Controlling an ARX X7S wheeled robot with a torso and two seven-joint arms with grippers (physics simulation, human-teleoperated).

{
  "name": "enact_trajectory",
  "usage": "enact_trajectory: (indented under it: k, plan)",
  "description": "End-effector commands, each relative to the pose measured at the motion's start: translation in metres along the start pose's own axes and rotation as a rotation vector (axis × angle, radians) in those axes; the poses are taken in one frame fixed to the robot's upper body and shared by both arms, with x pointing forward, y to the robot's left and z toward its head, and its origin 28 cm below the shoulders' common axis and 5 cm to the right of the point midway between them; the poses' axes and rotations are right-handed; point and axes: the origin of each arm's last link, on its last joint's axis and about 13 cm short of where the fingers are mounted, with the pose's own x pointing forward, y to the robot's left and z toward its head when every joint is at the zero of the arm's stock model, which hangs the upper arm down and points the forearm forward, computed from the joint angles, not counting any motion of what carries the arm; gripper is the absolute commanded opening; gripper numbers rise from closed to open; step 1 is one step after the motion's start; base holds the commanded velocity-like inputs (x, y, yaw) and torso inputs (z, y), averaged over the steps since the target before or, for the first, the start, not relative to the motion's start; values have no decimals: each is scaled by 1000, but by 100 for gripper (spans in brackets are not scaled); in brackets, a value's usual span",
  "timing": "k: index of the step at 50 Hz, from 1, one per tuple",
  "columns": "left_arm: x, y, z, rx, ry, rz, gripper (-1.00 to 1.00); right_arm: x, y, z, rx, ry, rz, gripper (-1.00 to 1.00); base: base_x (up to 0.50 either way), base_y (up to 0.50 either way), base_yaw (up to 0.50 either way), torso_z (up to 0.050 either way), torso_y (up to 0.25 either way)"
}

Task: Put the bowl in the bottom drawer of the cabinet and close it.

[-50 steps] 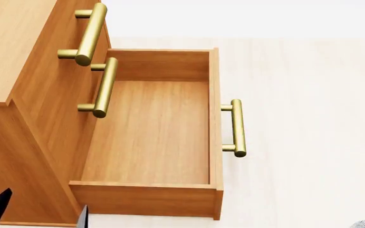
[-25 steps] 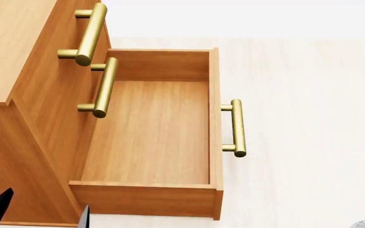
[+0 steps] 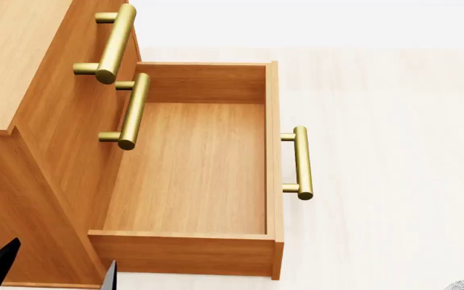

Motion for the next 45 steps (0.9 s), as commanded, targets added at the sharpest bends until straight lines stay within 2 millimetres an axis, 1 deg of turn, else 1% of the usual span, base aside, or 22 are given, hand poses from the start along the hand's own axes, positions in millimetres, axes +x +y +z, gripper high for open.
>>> enact_trajectory:
  k: [1, 13, 15, 22, 26, 33, 34, 45]
  plan:
    - [0, 2, 2, -9, -15, 16, 100, 10, 0, -5, 16, 8, 23, 100, 0, 0, 0, 0, 0]
    - [0, 2, 2, -7, -13, 14, 100, 18, 0, -7, 28, 16, 5, 100, 0, 0, 0, 0, 0]
    - [0, 1, 2, -7, -11, 10, 100, 22, -7, -11, 12, 19, -20, 100, 0, 0, 0, 0, 0]
    - [1, 2, 2, -9, -11, 12, 100, 25, -6, -11, 9, 20, -29, 100, 0, 0, 0, 0, 0]
    - [1, 1, 2, -9, -10, 11, 100, 29, -9, -13, 9, 23, -38, 100, 0, 0, 0, 0, 0]
    - [1, 1, 2, -10, -12, 9, 100, 31, -11, -16, 3, 31, -51, 100, 0, 0, 0, 0, 0]
    - [1, 1, 2, -10, -12, 9, 100, 31, -11, -17, 0, 33, -50, -100, 0, 0, 0, 0, 0]
    - [1, 1, 2, -9, -12, 10, 100, 31, -9, -18, -10, 39, -37, -100, 0, 0, 0, 0, 0]
